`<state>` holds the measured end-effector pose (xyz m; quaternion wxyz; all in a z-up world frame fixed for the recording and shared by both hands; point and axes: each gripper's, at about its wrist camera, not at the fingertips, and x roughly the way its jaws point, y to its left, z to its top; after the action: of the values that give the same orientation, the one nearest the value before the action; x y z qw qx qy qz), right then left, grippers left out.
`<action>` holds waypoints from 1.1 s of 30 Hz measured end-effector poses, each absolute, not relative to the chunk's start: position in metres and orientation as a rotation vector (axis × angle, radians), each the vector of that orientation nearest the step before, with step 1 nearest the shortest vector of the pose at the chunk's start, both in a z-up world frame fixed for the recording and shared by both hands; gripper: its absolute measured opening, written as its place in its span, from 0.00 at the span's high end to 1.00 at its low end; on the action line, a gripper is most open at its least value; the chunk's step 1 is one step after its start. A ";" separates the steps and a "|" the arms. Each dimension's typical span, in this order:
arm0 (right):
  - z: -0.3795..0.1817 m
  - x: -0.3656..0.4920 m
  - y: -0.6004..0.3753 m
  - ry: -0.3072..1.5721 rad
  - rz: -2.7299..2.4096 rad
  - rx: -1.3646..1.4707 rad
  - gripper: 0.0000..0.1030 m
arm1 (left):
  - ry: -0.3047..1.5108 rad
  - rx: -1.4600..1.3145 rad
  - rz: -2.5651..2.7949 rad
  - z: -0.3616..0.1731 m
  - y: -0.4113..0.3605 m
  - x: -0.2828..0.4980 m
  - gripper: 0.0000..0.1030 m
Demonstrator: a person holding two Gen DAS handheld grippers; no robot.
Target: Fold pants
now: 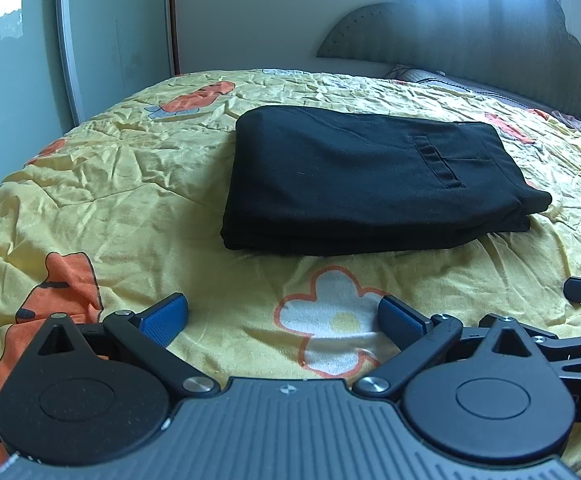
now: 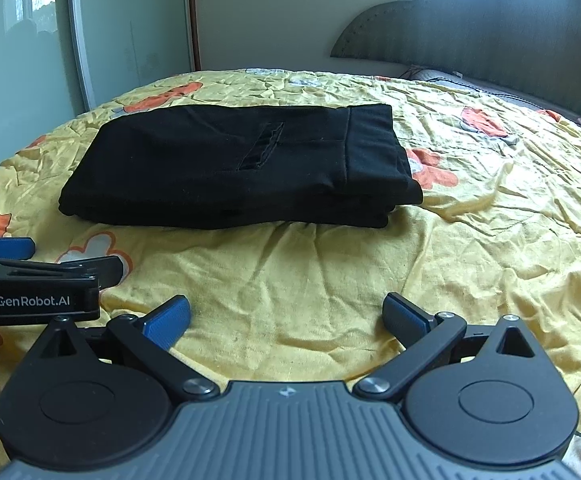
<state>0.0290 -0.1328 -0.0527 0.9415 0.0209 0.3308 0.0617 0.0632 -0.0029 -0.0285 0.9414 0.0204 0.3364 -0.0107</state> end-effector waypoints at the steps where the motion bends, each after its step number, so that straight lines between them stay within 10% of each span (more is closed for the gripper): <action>1: -0.053 0.029 -0.133 0.674 0.127 0.046 0.00 | 0.686 0.041 -0.022 -0.028 -0.003 0.063 0.00; 33: -0.054 0.029 -0.133 0.674 0.123 0.038 0.00 | 0.686 0.041 -0.022 -0.029 -0.003 0.063 0.00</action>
<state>0.0293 -0.1328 -0.0535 0.9417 0.0185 0.3306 0.0603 0.0631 -0.0030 -0.0287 0.9415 0.0203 0.3363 -0.0107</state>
